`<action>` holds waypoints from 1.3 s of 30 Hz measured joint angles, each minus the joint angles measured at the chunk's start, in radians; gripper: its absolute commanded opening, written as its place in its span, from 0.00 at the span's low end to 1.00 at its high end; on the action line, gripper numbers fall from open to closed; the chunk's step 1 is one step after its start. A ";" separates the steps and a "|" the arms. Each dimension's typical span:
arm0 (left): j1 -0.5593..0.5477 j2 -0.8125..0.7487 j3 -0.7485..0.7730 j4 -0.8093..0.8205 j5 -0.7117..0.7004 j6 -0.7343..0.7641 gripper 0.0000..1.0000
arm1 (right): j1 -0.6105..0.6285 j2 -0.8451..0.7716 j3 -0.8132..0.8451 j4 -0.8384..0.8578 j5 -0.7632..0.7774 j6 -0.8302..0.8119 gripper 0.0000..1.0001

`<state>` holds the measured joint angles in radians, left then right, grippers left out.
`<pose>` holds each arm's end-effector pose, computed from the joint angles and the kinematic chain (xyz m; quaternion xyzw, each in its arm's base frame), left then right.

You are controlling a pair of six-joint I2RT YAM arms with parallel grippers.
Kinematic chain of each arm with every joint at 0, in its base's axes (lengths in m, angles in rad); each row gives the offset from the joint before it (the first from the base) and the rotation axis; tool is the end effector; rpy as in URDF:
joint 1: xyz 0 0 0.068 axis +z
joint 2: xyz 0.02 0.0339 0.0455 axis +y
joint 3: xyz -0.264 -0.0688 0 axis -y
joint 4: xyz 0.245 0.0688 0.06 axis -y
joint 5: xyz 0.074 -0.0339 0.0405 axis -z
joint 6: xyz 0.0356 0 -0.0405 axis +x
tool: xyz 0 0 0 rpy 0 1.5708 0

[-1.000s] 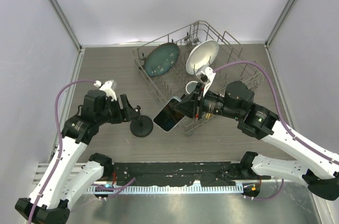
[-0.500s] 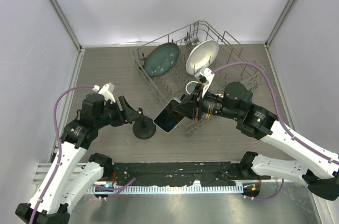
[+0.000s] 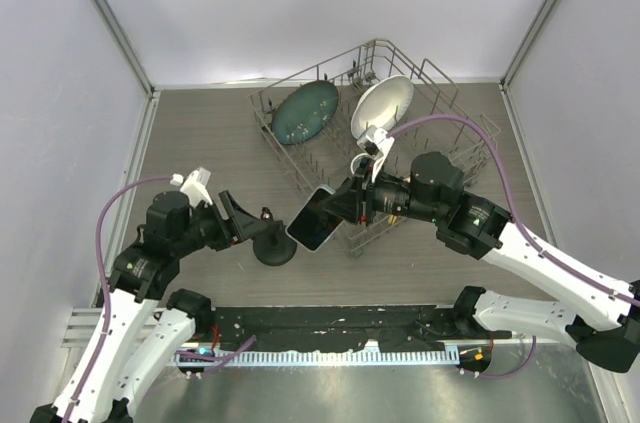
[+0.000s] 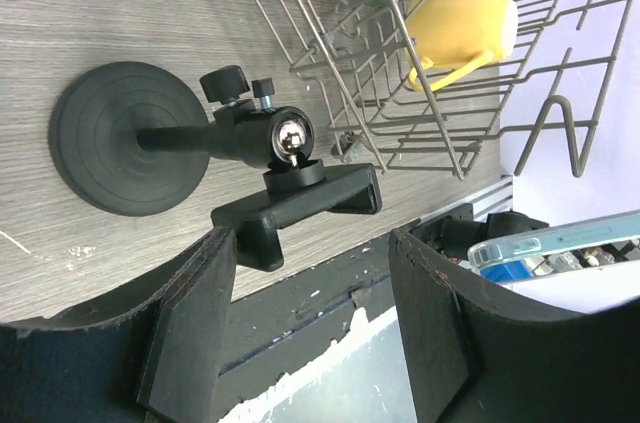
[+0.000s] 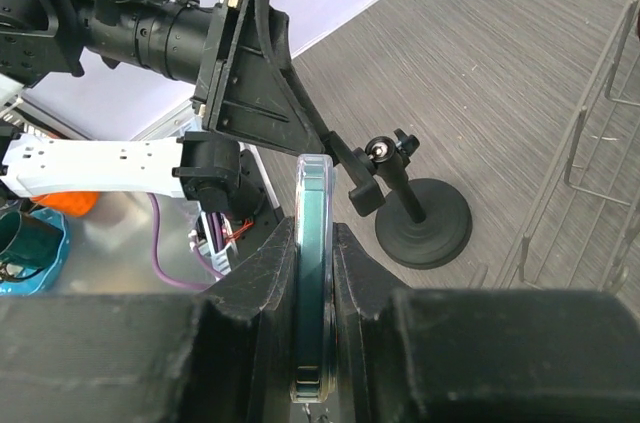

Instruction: Place the phone on the phone stand

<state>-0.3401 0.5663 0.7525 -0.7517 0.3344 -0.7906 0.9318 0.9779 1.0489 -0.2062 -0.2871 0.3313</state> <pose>0.1071 -0.0503 0.3018 -0.1148 0.8602 -0.3776 0.3230 0.1230 0.1824 0.3951 -0.3104 0.6843 0.4713 0.4618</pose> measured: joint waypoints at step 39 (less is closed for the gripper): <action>0.000 0.054 0.141 0.173 0.546 0.212 0.68 | -0.002 0.214 0.156 -0.013 -0.359 -0.010 0.01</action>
<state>-0.3405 0.6201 0.8936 -0.5785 0.8806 -0.5789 0.9302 1.1923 1.2053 -0.2188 -0.6460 0.3218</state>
